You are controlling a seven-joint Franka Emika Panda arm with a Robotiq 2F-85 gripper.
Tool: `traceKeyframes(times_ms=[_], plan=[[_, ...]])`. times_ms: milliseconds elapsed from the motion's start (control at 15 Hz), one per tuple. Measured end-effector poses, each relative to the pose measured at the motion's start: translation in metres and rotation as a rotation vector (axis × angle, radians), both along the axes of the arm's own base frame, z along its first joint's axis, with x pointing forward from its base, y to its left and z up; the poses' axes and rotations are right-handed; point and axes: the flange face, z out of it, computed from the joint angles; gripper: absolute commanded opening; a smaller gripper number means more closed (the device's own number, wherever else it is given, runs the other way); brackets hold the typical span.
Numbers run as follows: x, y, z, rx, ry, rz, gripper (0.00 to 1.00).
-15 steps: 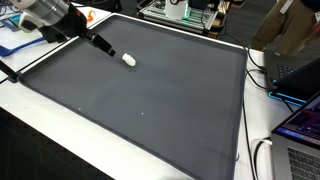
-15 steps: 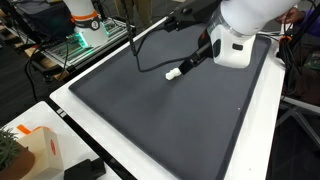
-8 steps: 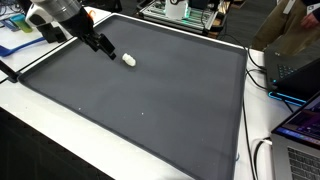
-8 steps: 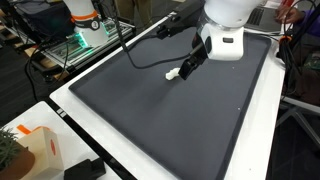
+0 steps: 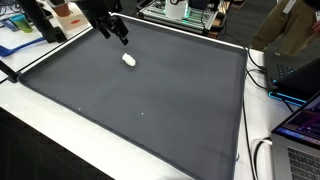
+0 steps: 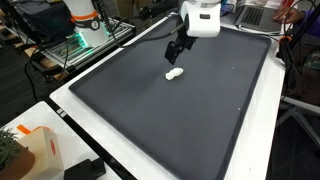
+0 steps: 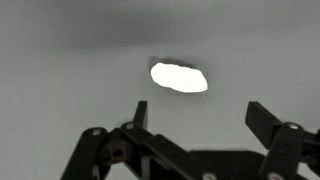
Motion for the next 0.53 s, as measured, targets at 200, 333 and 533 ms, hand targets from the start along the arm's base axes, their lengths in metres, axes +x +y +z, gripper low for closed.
traceKeyframes(times_ms=[200, 333, 533], plan=[[-0.0007, 0.0001, -0.0001, 0.0, 0.0, 0.0, 1.0], [0.0003, -0.0006, 0.0002, -0.005, -0.008, -0.016, 1.0], [-0.0048, -0.0054, -0.0075, -0.021, -0.02, -0.063, 1.0]])
